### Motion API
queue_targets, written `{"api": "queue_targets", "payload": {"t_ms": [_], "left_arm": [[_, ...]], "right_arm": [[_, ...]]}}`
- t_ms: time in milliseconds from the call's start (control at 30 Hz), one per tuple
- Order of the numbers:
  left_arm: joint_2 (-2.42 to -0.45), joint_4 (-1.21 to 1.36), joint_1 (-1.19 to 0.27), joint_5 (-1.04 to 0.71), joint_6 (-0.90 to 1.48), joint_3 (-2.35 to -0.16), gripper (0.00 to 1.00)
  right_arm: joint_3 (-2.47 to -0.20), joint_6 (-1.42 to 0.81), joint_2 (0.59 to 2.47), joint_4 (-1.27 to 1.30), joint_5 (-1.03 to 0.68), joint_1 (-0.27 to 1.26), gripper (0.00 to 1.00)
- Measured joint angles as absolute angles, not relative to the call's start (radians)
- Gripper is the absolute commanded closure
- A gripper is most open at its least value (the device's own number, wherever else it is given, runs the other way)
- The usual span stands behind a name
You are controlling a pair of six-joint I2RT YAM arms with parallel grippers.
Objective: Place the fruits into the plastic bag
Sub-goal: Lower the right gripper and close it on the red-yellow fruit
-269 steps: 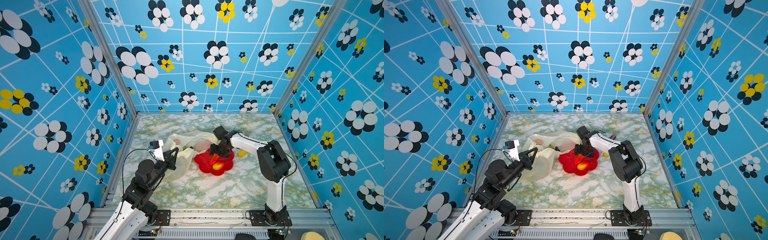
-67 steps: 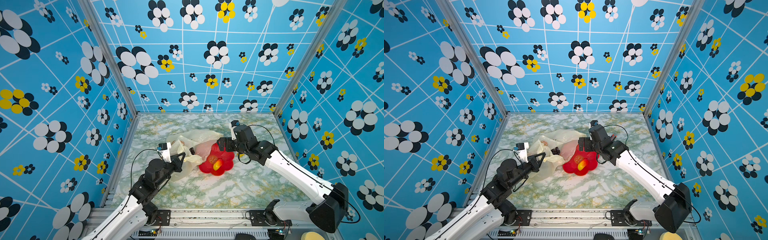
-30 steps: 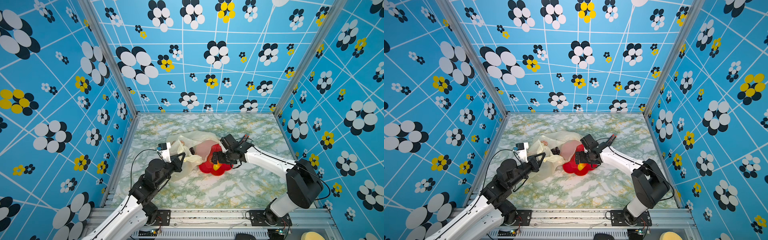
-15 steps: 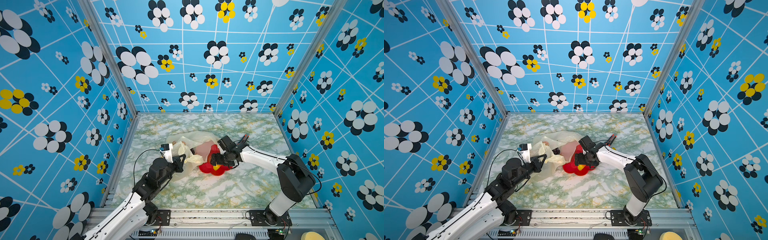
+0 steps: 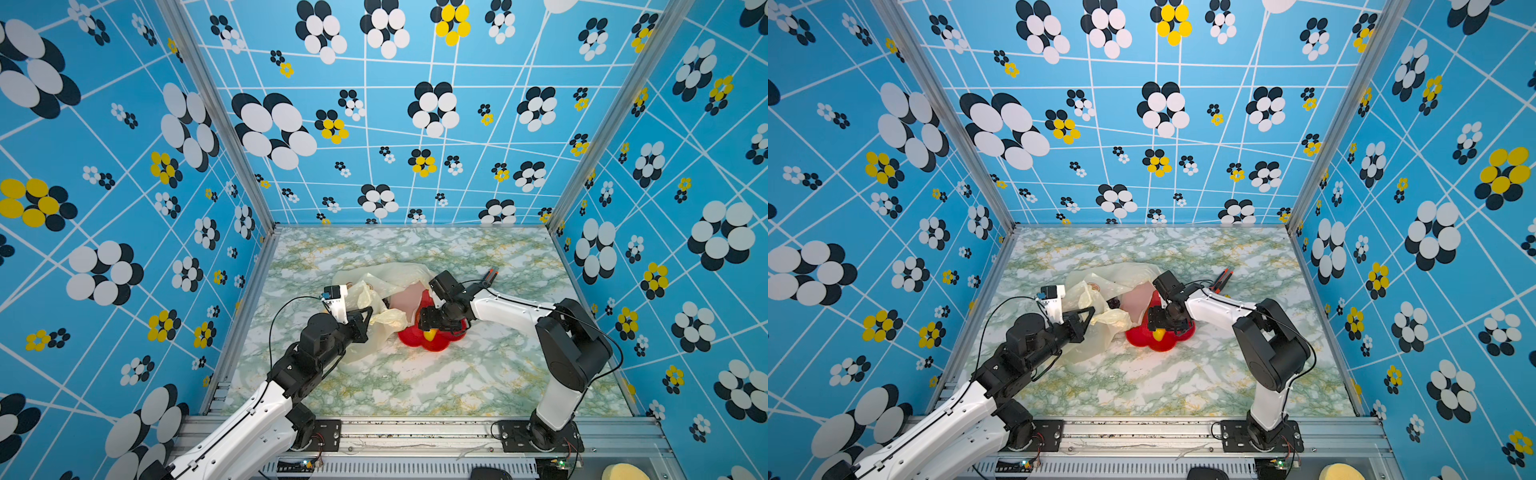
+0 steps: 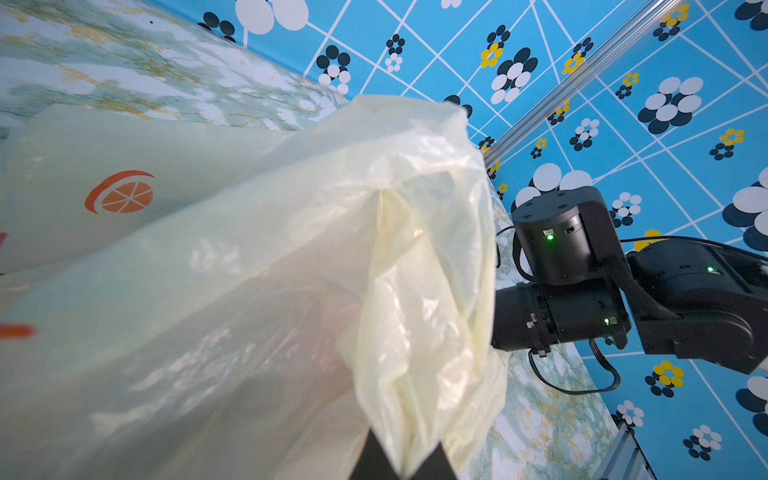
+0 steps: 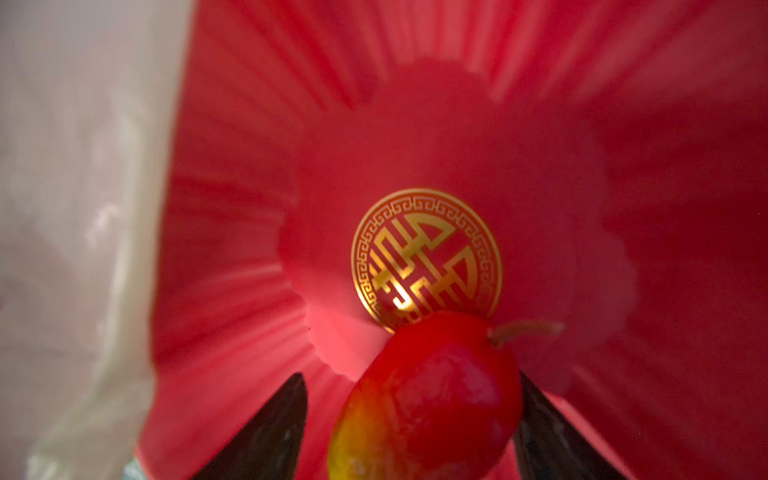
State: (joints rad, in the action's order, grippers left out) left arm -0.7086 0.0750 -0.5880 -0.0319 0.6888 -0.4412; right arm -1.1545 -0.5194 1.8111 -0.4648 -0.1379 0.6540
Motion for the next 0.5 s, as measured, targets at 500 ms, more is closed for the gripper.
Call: {"api": "queue_targets", "payload": {"t_ms": [500], "left_arm": [[-0.824, 0.051, -0.599, -0.021, 0.714, -0.538, 1.00]], "right_arm": [[-1.181, -0.437, 1.848, -0.457, -0.095, 0.654, 0.46]]}}
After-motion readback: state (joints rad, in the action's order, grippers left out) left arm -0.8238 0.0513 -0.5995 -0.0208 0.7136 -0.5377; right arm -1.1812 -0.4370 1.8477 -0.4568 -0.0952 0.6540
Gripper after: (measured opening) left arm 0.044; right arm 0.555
